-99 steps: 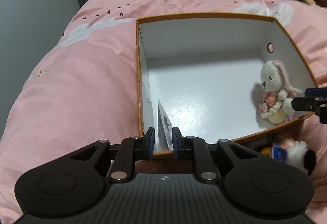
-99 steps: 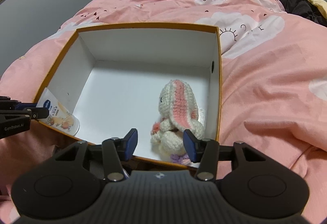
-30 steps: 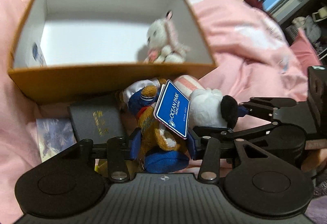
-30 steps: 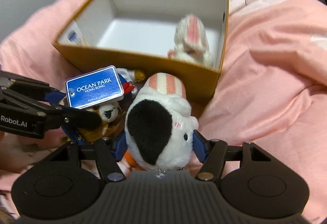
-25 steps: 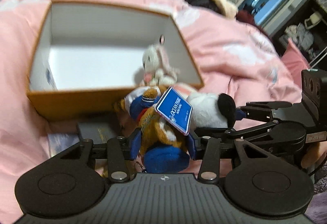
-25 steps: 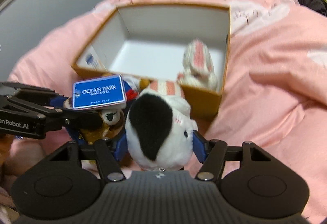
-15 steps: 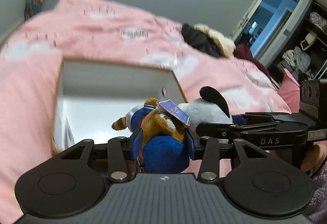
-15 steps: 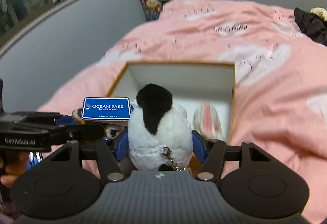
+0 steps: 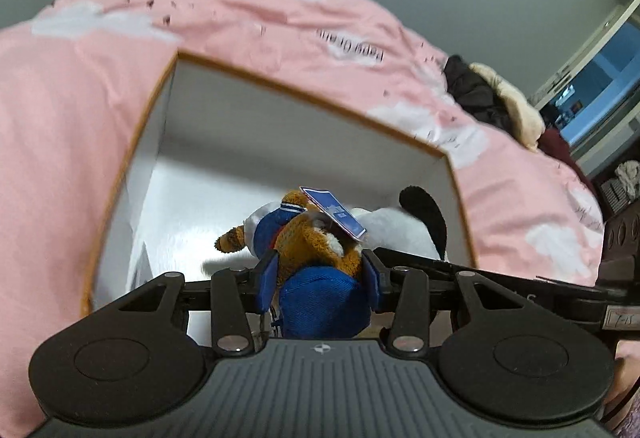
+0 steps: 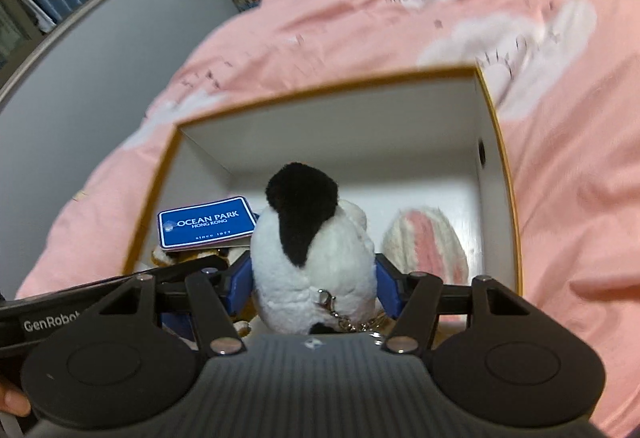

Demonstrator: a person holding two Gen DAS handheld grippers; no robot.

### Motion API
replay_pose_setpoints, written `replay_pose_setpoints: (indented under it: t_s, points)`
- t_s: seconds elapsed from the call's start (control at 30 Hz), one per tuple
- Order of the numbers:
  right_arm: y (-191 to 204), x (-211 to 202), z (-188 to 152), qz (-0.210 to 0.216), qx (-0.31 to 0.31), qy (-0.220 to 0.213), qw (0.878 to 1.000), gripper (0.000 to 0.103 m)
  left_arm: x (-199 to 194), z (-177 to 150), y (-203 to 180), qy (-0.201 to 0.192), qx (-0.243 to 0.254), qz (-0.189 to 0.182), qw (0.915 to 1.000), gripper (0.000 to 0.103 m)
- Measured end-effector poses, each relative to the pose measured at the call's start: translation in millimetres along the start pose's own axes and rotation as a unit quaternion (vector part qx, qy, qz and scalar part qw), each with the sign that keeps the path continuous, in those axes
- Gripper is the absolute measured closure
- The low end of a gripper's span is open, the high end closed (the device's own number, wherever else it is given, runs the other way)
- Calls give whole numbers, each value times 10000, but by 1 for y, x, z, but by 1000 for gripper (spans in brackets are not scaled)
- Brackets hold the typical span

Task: Organize objects
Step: 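Carry both plush toys over the box and lower them inside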

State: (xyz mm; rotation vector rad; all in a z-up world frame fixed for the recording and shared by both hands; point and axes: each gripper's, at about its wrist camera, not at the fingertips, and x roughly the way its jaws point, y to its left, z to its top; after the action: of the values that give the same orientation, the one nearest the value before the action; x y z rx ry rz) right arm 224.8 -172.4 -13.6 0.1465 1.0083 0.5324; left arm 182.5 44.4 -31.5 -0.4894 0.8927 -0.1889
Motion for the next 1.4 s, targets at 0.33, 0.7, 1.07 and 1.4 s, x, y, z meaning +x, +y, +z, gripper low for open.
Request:
replay_pose_setpoints:
  t_s: [0.33,0.7,1.07,1.4]
  points:
    - [-17,21,-7,-91,-31,554,9984,38,21,-10,2,445,226,-6,9988,50]
    - [-3,0,-4,90,-531,723,9959,32,19,-14,0,692,488,361,9958,48]
    - [-11,24,-7,148,-292,1030,9941,64,29,-14,-2,884,613,431,9933,53]
    - [-14,29,-11,96,-112,1094,9939,58,49,-17,0,1181,815,571,9880,51]
